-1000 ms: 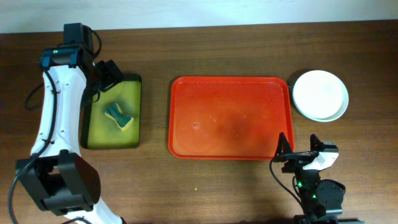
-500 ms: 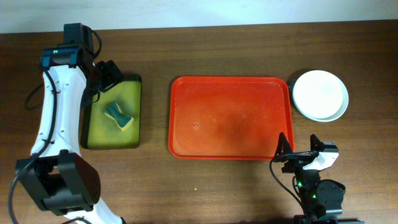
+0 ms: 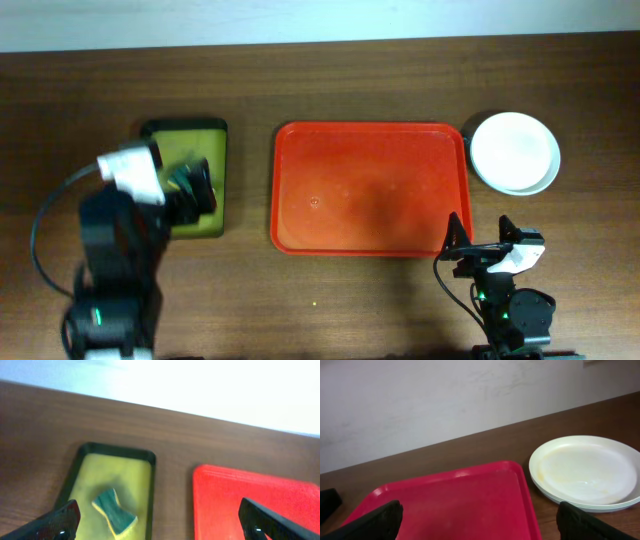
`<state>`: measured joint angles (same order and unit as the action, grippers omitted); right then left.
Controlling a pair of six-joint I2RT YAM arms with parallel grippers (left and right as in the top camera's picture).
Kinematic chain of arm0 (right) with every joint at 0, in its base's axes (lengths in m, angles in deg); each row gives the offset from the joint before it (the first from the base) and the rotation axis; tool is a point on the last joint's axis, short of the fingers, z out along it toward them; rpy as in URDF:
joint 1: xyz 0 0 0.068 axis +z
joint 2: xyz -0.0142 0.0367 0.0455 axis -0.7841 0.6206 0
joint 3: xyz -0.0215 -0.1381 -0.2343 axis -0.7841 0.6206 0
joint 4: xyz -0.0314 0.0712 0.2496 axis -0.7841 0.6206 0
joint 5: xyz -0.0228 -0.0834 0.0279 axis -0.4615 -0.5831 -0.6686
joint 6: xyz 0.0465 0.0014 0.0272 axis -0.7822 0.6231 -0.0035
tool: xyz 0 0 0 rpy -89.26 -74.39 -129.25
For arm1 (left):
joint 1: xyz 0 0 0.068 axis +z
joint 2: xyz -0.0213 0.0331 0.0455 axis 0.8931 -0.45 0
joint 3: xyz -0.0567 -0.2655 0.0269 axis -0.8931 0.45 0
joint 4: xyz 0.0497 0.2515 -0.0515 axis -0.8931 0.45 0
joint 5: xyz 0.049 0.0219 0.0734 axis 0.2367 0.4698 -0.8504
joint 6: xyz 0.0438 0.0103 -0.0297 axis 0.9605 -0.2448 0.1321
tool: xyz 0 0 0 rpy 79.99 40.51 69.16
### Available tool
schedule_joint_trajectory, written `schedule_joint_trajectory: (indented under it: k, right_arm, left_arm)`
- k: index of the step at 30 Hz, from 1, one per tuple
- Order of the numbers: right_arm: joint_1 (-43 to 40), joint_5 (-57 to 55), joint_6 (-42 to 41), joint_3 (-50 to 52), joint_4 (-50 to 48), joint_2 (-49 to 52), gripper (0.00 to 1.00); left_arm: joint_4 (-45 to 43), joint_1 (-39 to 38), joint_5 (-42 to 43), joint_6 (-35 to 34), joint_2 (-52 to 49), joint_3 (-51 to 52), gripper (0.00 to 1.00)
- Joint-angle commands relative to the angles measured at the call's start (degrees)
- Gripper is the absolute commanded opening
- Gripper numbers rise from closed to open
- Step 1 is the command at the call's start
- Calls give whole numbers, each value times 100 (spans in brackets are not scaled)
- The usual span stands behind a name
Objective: Clean dirty plates on tray and stack at the side
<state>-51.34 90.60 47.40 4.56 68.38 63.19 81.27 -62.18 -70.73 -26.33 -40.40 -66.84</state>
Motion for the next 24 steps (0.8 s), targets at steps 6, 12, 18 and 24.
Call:
schedule_joint_trajectory:
  k: [6, 12, 18, 24]
  right_arm:
    - [-37, -74, 33, 50, 17, -44, 99]
    - [-37, -72, 33, 50, 17, -44, 99]
    - [-37, -74, 33, 50, 17, -44, 99]
    - [-37, -74, 33, 50, 17, -44, 99]
  left_arm:
    - [-96, 4, 750, 782, 2465, 1281, 99]
    - [-415, 9, 686, 782, 3932, 2811, 99]
    - [-2081, 9, 402, 780, 4599, 3923, 99]
    - [-2955, 9, -887, 46, 4599, 4671, 99]
